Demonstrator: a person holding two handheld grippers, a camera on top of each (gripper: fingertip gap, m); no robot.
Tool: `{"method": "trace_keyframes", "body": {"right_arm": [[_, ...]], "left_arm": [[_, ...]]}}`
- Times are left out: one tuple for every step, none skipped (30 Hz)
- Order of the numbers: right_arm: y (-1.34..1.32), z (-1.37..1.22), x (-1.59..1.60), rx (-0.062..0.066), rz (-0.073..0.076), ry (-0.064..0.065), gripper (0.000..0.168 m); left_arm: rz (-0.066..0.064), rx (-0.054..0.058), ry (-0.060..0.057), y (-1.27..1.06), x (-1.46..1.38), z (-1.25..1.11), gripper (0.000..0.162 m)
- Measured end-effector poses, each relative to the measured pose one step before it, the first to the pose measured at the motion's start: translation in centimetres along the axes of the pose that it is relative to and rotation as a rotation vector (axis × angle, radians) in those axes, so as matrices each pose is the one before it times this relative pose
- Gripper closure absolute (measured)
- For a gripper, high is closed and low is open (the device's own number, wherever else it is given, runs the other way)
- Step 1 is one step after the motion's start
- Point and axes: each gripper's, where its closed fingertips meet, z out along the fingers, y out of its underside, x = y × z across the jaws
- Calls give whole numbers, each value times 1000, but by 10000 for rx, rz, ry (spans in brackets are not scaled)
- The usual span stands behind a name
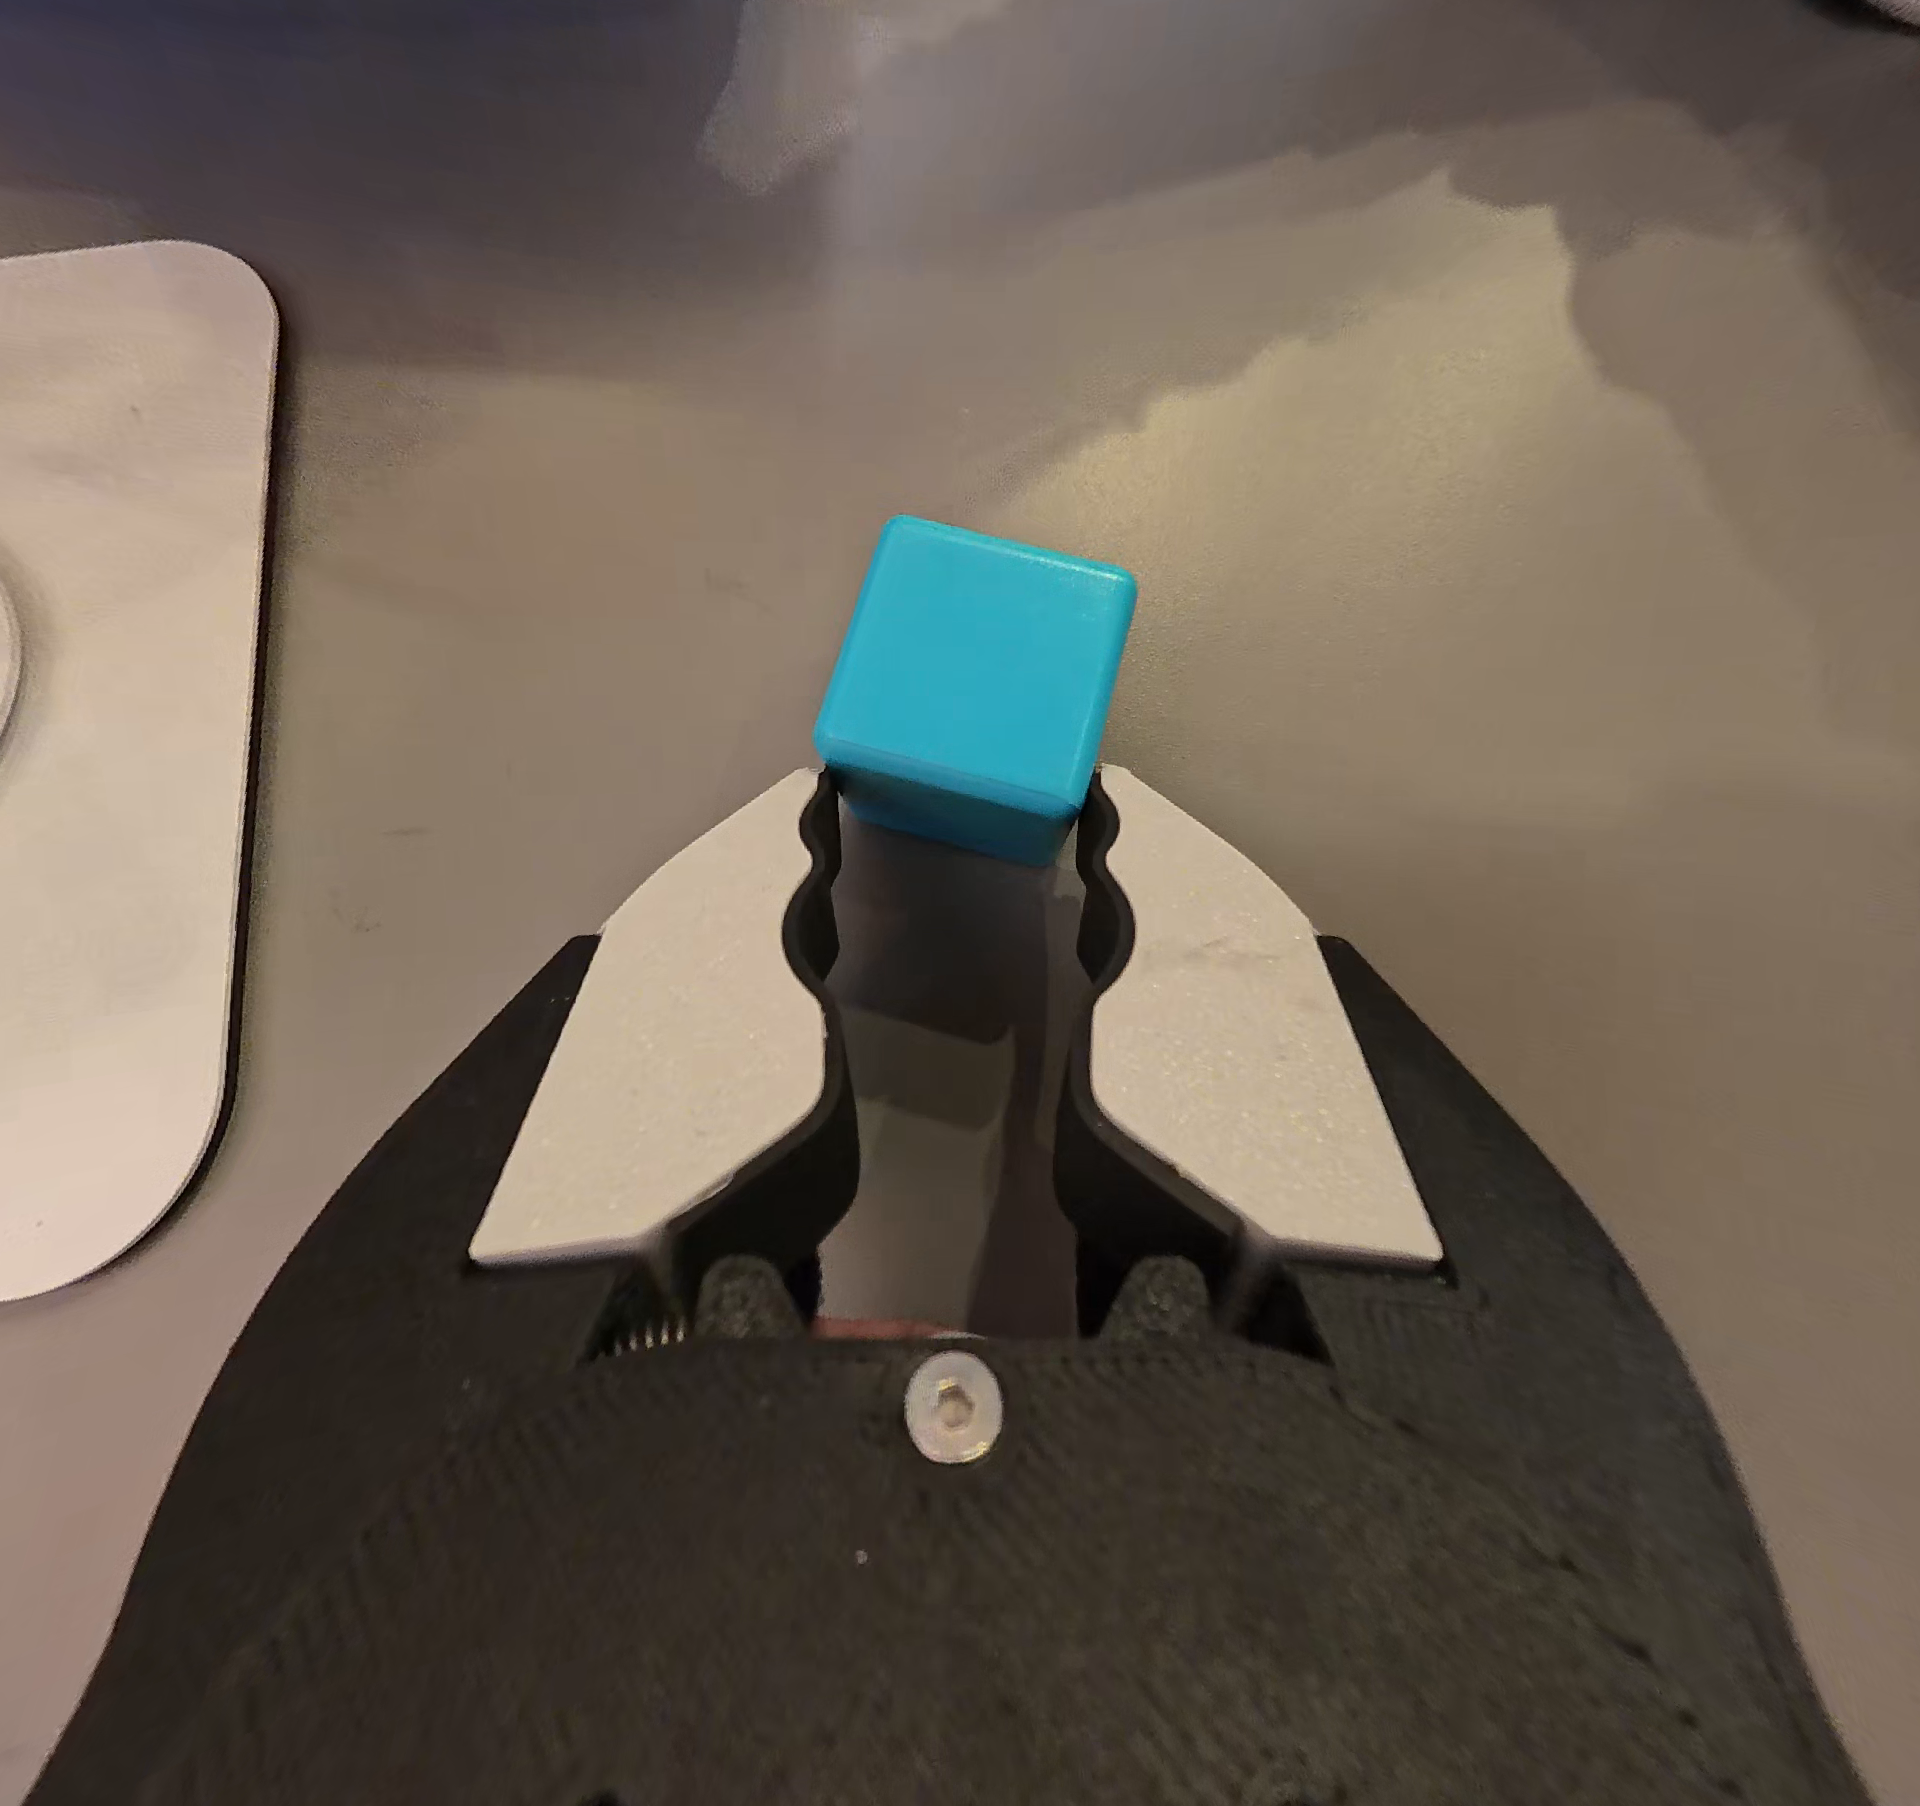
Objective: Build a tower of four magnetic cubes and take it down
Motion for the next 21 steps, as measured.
{"method": "trace_keyframes", "body": {"right_arm": [[-479, -2217, 50, 260, -235, 544, 108], [-684, -2186, -134, 294, -305, 561, 106], [-1059, -2042, -1001, 467, -408, 87, 105], [-1559, -1788, -2231, 708, -503, -588, 104], [-1987, -1322, -3016, 857, -596, -928, 102], [-2044, -611, -3227, 759, -653, -958, 103], [-1755, 186, -3003, 471, -578, -842, 106], [-1259, 870, -2598, 126, -479, -713, 107], [-852, 1319, -2136, -94, -462, -577, 107], [-638, 1558, -1777, -165, -384, -525, 106], [-421, 1647, -1542, -229, -286, -550, 106], [-272, 1611, -1174, -244, -234, -453, 105], [-144, 1431, -768, -245, -156, -305, 104], [-60, 1198, -506, -212, -89, -235, 103], [-110, 910, -499, -88, -51, -277, 102], [-231, 681, -427, 48, 4, -264, 103], [-267, 562, -370, 90, 40, -238, 104], [-165, 548, -340, 18, 8, -213, 104], [-104, 563, -215, -30, 4, -130, 104], [-174, 567, -255, -7, 54, -165, 104], [-169, 620, -416, -23, 9, -243, 104]], "left_arm": [[1, 0, -1, 1, 8, -1, 118], [5, -1, -6, 1, -1, -1, 118], [0, 0, 1, -8, 1, -7, 118], [-1, 1, 1, 7, 11, -8, 118], [2, 0, -2, 7, 4, -8, 118], [2, 0, -3, -6, 5, 7, 118], [1, 1, -2, -2, 6, -14, 118], [-1, 2, 0, -3, 0, 1, 118], [-7, 3, 5, 10, 9, -13, 118], [-10, 5, 10, -2, 7, -31, 118], [-27, 9, 17, 13, 17, -37, 118], [-28, 6, -11, 17, 2, -40, 118], [-8, 14, -109, -6, -110, -35, 117], [9, 99, -43, -94, -8, -107, 117], [-68, 162, -7, -158, -17, -164, 116], [-140, 133, -85, -126, -206, -153, 109], [-148, 60, 72, -8, 16, -130, 102], [-82, 27, 267, 66, 313, -135, 101], [-42, 79, 12, -25, 5, -159, 100], [4, 55, -61, 12, -85, -200, 100], [75, -108, -35, 257, -105, -279, 99]]}}
